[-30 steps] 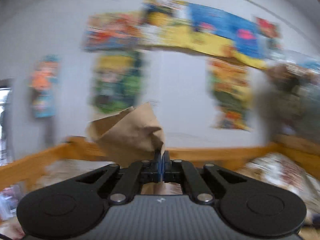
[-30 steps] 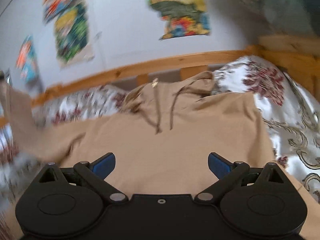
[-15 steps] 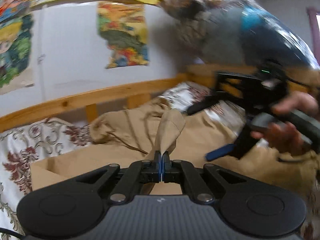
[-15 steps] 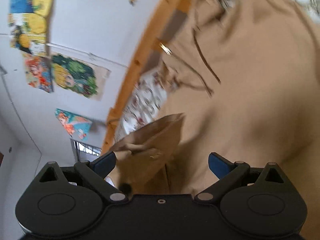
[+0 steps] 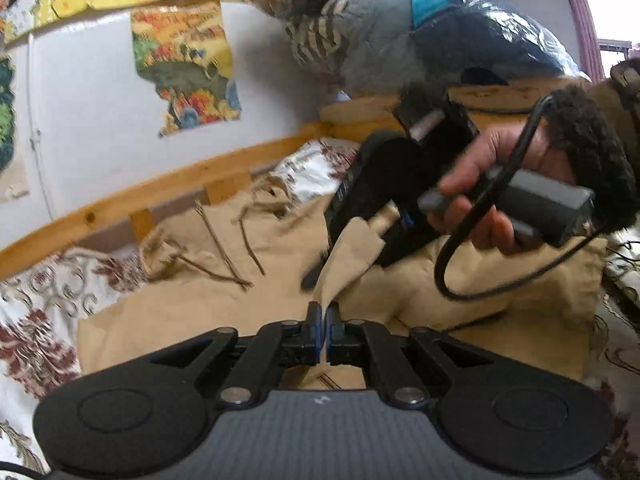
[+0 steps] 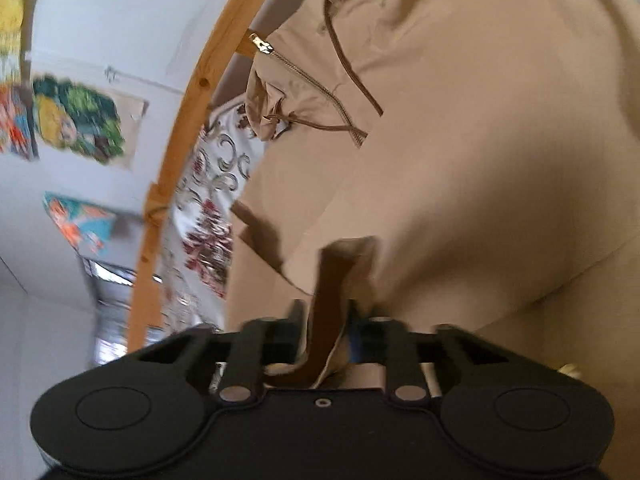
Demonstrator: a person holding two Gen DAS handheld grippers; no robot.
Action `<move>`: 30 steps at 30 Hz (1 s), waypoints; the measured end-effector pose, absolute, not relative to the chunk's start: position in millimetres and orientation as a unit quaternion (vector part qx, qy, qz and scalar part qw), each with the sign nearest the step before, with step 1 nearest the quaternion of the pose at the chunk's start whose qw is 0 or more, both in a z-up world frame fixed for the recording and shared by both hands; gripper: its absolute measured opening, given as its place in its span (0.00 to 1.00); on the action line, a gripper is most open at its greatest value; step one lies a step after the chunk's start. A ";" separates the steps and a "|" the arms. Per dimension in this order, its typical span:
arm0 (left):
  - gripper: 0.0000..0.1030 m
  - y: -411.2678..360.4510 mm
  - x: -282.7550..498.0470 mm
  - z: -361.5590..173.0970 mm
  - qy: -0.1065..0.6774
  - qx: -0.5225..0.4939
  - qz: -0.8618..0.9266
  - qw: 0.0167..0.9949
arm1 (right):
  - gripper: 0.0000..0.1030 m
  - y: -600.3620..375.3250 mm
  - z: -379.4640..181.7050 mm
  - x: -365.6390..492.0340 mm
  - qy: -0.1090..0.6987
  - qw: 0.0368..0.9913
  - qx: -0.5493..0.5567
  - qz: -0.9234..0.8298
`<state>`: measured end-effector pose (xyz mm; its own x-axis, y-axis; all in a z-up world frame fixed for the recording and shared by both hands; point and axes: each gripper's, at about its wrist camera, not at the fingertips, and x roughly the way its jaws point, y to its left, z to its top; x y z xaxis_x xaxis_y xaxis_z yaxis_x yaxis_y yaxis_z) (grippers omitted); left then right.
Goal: Fold large clothes
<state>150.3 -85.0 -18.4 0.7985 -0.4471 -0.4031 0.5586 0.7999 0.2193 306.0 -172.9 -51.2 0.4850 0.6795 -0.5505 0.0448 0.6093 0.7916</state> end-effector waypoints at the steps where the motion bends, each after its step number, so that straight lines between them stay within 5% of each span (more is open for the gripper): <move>1: 0.13 -83.7 150.1 -17.7 0.173 0.160 -0.269 0.934 | 0.01 -173.8 -45.3 304.8 0.457 0.777 0.379 0.209; 3: 0.33 -77.9 148.1 -17.1 0.183 0.142 -0.270 0.935 | 0.00 -175.8 -24.4 301.1 0.431 0.810 0.337 0.213; 5: 0.38 -70.0 146.1 -16.4 0.189 0.129 -0.264 0.937 | 0.00 -180.0 3.1 296.8 0.390 0.850 0.282 0.214; 12: 0.38 -19.9 169.3 -27.3 0.244 0.119 -0.157 0.950 | 0.00 -186.6 57.0 294.8 0.261 0.954 0.022 0.148; 20: 0.46 72.4 256.9 -32.0 0.319 0.014 -0.006 0.947 | 0.00 -182.9 -17.2 324.5 0.300 0.949 -0.022 0.094; 23: 0.38 85.8 288.0 -36.2 0.325 0.015 0.024 0.945 | 0.00 -179.7 -48.2 334.3 0.307 0.949 -0.041 0.062; 25: 0.31 85.8 307.6 -42.8 0.335 0.028 0.036 0.941 | 0.04 -181.4 -64.9 339.8 0.315 0.947 -0.042 0.043; 30: 0.28 79.5 336.5 -72.0 0.382 0.055 0.086 0.918 | 0.42 -183.0 -82.0 326.7 0.298 0.953 -0.055 -0.023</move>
<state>336.5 79.5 -72.0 0.6930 0.2001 -0.6926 -0.1153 0.9791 0.1675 326.7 -183.0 -82.0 0.8211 -0.0763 -0.5657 0.0111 0.9930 -0.1177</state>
